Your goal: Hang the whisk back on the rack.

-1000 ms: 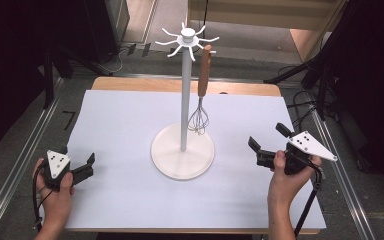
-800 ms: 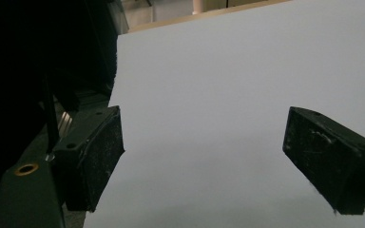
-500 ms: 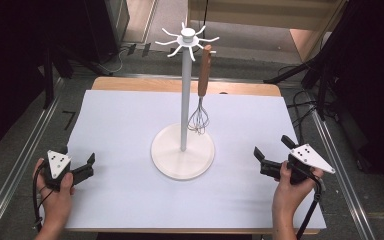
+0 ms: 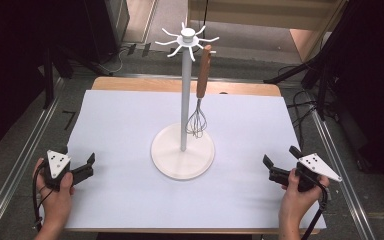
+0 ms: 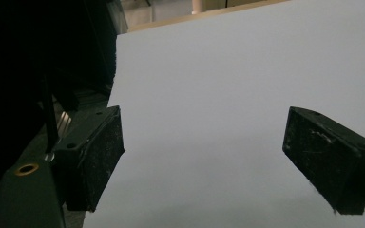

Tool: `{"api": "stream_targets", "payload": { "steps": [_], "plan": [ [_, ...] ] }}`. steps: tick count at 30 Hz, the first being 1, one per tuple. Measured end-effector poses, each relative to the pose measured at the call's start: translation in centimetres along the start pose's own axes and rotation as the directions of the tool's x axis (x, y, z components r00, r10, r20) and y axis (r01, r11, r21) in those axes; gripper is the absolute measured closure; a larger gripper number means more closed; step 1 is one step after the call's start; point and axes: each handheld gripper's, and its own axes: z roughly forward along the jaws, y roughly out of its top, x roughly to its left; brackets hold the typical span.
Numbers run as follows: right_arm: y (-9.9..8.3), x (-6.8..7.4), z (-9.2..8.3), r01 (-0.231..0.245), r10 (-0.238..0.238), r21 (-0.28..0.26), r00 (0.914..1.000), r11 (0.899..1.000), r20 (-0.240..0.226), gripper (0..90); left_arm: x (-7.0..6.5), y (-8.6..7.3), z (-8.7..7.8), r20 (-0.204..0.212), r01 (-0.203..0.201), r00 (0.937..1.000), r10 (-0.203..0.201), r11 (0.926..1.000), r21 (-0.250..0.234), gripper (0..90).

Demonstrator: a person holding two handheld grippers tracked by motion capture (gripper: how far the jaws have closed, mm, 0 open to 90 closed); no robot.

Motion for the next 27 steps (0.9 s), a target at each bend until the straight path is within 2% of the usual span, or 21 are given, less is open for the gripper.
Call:
{"api": "stream_targets", "payload": {
  "steps": [5, 13, 18, 19, 21, 23, 25, 27],
  "plan": [
    [-0.8, -0.9, -0.5, -0.016, 0.016, 0.001, 0.9997, 1.000, 0.018, 0.0, 0.0, 0.0, 0.0, 0.001, 0.002, 1.0000, -0.002, 1.0000, 0.000, 14.3],
    [-2.5, -1.9, -1.1, -0.049, 0.048, 0.038, 0.9977, 0.998, 0.048, 0.0, 0.0, 0.0, 0.0, 0.002, 0.001, 1.0000, -0.001, 1.0000, 0.003, 14.3],
    [-3.6, -2.8, -1.6, -0.044, 0.042, 0.037, 0.9974, 0.998, 0.058, 0.0, 0.1, 0.0, 0.0, 0.008, 0.008, 0.9999, -0.008, 0.9999, 0.007, 14.3],
    [-3.9, -3.0, -1.6, -0.071, 0.069, 0.041, 0.9961, 0.997, 0.054, 0.0, 0.1, 0.0, 0.0, 0.007, 0.006, 1.0000, -0.006, 0.9999, 0.009, 14.3],
    [-4.0, -3.2, -1.9, -0.077, 0.077, 0.008, 0.9963, 0.997, 0.037, 0.0, 0.1, 0.0, 0.1, 0.008, 0.007, 0.9999, -0.007, 0.9999, 0.009, 14.3],
    [-4.1, -3.2, -2.0, -0.077, 0.077, -0.003, 0.9967, 0.997, 0.028, 0.0, 0.0, 0.0, 0.1, 0.004, 0.005, 1.0000, -0.005, 0.9999, 0.011, 14.4],
    [-4.1, -3.2, -1.9, -0.071, 0.071, 0.009, 0.9973, 0.997, 0.016, 0.0, 0.0, 0.0, 0.1, 0.002, -0.003, 1.0000, 0.003, 0.9999, 0.012, 14.3],
    [-4.0, -3.2, -1.8, -0.068, 0.068, 0.020, 0.9976, 0.997, 0.012, 0.0, 0.0, 0.0, 0.1, 0.003, 0.005, 1.0000, -0.005, 1.0000, 0.007, 14.4]
  ]
}}
